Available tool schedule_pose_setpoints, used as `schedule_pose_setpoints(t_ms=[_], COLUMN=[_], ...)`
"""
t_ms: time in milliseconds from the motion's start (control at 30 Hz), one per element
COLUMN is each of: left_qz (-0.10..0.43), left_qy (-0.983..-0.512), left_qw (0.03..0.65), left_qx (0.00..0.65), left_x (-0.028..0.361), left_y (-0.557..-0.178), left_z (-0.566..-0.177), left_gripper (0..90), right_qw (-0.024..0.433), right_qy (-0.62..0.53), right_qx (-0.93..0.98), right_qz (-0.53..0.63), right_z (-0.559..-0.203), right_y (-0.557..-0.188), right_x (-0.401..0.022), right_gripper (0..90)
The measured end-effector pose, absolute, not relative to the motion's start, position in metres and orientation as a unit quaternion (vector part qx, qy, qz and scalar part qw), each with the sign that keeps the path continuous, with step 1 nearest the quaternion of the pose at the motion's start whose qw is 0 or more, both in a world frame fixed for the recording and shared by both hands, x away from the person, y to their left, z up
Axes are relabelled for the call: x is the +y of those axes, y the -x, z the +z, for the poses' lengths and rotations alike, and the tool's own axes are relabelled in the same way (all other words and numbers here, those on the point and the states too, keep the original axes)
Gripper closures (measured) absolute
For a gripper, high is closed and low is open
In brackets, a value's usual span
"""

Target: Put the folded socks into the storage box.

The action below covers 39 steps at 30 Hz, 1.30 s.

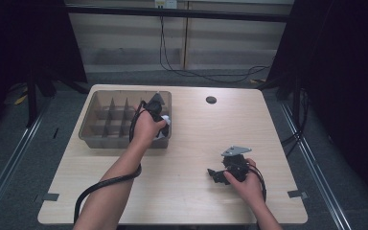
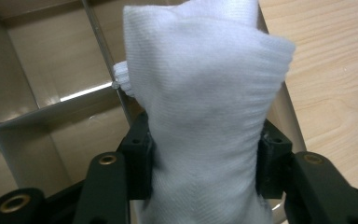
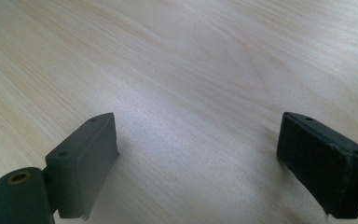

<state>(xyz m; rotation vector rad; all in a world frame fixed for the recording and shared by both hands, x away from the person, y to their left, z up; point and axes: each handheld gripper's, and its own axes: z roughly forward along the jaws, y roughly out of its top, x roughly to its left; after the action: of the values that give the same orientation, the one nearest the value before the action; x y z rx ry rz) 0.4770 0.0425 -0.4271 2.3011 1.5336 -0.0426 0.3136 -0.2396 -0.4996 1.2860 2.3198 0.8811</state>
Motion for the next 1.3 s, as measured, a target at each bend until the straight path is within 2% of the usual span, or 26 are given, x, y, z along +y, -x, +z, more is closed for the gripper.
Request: schedule_pose_setpoints(t_ms=[400,1000,1300], left_qz=[-0.012,-0.001,-0.008], left_qy=[-0.819,-0.818,-0.822], left_qw=[0.197,0.205,0.205], left_qx=[0.539,0.537,0.532], left_x=[0.048,0.055,0.053], left_y=[-0.477,-0.473,-0.473], left_z=[-0.419,-0.398,-0.399], left_gripper=[39.4,36.3,51.1], right_qw=[0.174,0.174,0.175], right_qy=[-0.453,-0.453,-0.453], right_qx=[0.817,0.817,0.817], right_qz=[0.311,0.312,0.312], right_z=[-0.5,-0.5,-0.5], right_y=[-0.313,-0.313,-0.314], right_x=[-0.24,-0.24,-0.24], right_gripper=[11.8,11.8,11.8])
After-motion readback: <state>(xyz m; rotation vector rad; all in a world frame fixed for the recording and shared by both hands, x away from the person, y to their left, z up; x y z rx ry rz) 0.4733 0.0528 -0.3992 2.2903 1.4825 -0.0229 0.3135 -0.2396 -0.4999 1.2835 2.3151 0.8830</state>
